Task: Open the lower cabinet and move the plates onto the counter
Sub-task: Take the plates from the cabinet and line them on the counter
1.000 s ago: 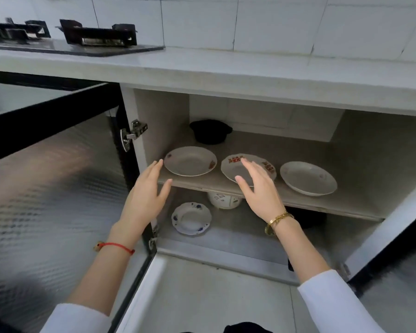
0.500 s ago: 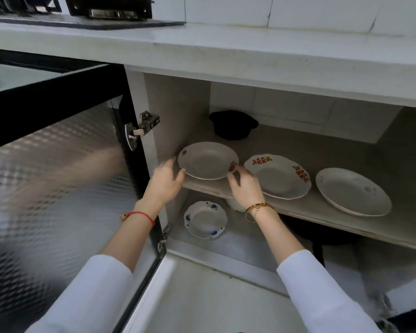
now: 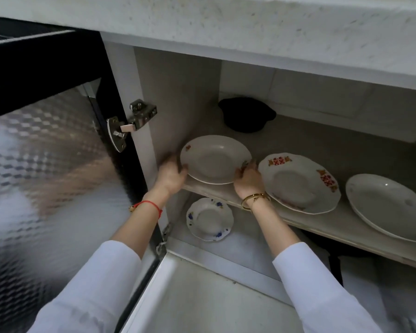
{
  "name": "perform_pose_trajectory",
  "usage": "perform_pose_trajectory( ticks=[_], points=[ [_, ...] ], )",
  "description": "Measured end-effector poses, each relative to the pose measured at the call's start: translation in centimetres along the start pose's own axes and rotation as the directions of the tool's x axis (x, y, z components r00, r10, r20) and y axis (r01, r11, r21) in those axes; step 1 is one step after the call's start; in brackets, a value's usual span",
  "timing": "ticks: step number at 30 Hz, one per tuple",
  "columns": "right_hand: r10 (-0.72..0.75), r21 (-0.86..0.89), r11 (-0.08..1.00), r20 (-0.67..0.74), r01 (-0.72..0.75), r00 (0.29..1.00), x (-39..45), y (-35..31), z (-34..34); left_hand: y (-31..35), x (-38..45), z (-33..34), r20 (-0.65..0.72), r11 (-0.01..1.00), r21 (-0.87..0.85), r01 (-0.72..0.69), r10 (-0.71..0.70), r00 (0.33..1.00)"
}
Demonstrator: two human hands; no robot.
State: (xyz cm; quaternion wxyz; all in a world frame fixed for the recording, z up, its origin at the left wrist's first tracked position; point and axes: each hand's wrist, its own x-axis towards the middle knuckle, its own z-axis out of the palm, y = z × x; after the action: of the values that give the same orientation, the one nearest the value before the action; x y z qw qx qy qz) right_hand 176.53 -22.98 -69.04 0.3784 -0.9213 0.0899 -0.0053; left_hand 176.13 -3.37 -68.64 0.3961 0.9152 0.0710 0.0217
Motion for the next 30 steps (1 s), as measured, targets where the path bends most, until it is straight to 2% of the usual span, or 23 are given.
perform_pose_trajectory(
  ticks=[6, 11, 17, 23, 27, 30],
  points=[
    [0.082, 0.161, 0.984, -0.014, -0.079, 0.997, 0.7, 0.2, 0.3, -0.6, 1.4, 0.6, 0.028, 0.997, -0.074, 0.000, 0.002, 1.000],
    [0.093, 0.248, 0.965, -0.038, -0.080, 0.995, 0.6, 0.7, 0.0, -0.9, 1.7, 0.7, 0.041, 0.985, -0.171, -0.030, 0.037, 0.998],
    [-0.030, 0.323, 0.945, -0.077, 0.054, 0.997, -1.2, 1.4, -0.5, -1.7, -0.2, 0.7, 0.025, 0.923, -0.381, -0.041, 0.054, 0.998],
    [-0.156, 0.428, 0.878, -0.166, 0.214, 0.974, -5.4, 1.7, -1.5, -1.8, -5.0, 0.0, -0.091, 0.839, -0.512, -0.184, 0.160, 0.983],
    [-0.218, 0.537, 0.805, -0.129, 0.253, 0.967, -9.6, 2.5, -2.1, -2.0, -9.3, -1.0, -0.125, 0.778, -0.575, -0.254, 0.224, 0.967],
    [-0.228, 0.549, 0.799, -0.100, 0.245, 0.968, -13.1, 3.3, -2.4, -2.3, -12.9, -1.6, -0.151, 0.746, -0.610, -0.269, 0.224, 0.963]
  ],
)
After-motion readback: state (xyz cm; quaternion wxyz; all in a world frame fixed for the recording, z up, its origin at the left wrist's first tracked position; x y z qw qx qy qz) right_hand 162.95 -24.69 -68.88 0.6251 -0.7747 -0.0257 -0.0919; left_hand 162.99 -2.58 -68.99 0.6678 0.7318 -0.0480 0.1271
